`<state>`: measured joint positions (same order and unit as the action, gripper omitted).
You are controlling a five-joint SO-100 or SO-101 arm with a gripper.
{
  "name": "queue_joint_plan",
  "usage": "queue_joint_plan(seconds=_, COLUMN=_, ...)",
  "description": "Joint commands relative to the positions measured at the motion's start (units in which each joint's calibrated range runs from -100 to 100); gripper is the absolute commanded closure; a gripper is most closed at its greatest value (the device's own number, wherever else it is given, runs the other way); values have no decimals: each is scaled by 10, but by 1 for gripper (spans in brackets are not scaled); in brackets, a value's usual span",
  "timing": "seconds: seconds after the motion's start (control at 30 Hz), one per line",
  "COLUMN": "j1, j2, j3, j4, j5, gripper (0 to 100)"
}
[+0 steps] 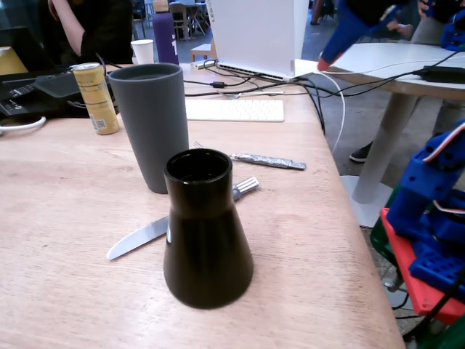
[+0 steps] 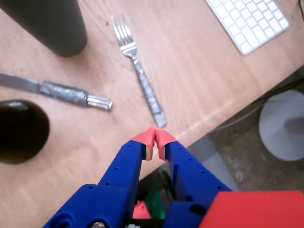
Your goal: Grab the fork and place it in gray glass
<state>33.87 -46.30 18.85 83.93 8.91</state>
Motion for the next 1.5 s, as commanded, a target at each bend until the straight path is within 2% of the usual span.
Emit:
queue_joint_plan(seconds=0.0, j1=34, j2=37, j3=-14, j4=-85, j5=20, gripper=100)
queue_joint_plan(seconds=0.27, j1=32, j2=186, j3=-24, j4=-128, j5=26, gripper=100)
queue_joint_plan(seconds=0.4, j1=27, j2=234, j3=-15, j4=-193, j5=26, gripper=100)
queue_joint_plan(seconds=0.57, j1=-81, j2=267, j3=-25, j4=-202, j5=28, gripper=100)
queue_joint_plan(seconds=0.63, j1=-102, j2=267, j3=-25, j4=-202, j5=54, gripper=100)
queue_joint_plan(seconds=0.73, j1=-103, j2=293, j3=-25, j4=-205, j5=84, gripper=100)
queue_joint_plan(seconds=0.9, j1=-102, j2=358, j3=-26, j4=-330, j5=85, gripper=100)
queue_joint_plan(seconds=1.23, j1=-92, j2=516, j3=-123, j4=-334, j5=84, gripper=100)
queue_joint_plan(seconds=1.47, j1=-83, j2=522, j3=-122, j4=-334, j5=85, gripper=100)
